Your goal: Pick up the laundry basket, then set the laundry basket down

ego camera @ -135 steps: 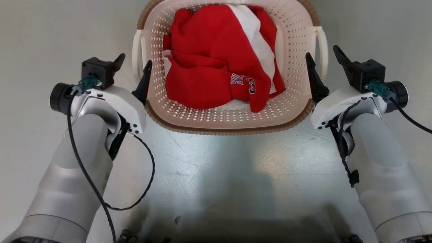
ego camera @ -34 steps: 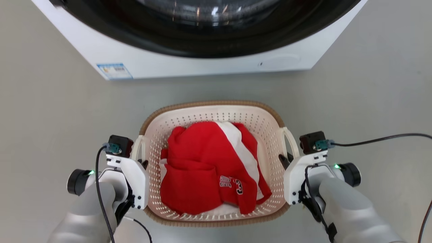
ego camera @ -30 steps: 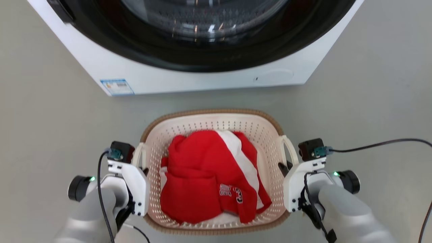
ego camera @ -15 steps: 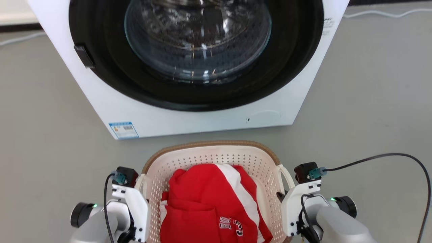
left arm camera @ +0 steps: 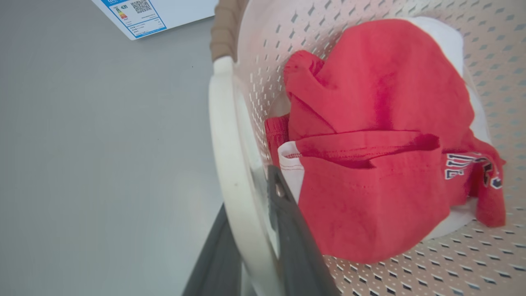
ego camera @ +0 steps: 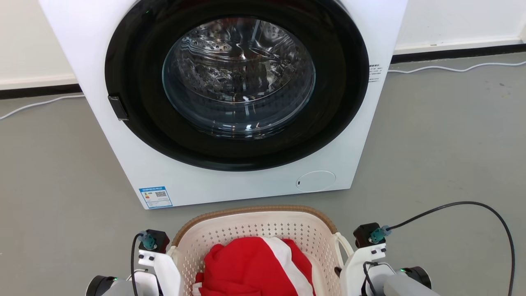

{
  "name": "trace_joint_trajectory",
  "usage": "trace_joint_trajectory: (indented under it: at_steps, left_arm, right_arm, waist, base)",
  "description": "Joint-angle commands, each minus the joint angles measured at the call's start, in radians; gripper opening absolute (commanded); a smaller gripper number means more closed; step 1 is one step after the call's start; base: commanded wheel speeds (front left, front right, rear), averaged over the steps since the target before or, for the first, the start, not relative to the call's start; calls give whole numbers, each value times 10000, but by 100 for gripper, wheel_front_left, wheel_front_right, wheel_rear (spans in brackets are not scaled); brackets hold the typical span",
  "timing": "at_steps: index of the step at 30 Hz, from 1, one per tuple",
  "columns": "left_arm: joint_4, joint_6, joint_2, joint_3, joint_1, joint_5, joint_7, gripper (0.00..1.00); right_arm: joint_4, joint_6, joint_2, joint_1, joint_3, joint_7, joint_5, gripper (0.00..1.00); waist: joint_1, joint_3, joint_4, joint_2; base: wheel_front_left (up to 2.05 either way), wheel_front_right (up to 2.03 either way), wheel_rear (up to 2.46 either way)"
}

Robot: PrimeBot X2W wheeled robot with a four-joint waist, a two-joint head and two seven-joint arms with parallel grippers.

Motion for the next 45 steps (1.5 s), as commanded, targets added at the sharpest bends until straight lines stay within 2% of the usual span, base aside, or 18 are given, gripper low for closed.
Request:
trace_joint_trajectory:
  at_steps: [1,15,45]
  left_arm:
    - [-74,-12,525,114,-285,-9,0,0]
    - [-421,-12,581,-247,-250,-407,433,0]
    - [-377,-12,578,-770,-426,-907,386,0]
  right_arm:
    - [-230,167,-10,4,274,57,25,0]
    - [-211,167,-10,-325,967,484,804,0]
    - [110,167,-10,-706,1897,72,1734,0]
  waist:
    - [0,-35,-23,-1]
    - [0,-225,-216,-1]
    - [0,-243,-318,-1]
  base:
    - [0,0,0]
    - [0,0,0]
    - [0,0,0]
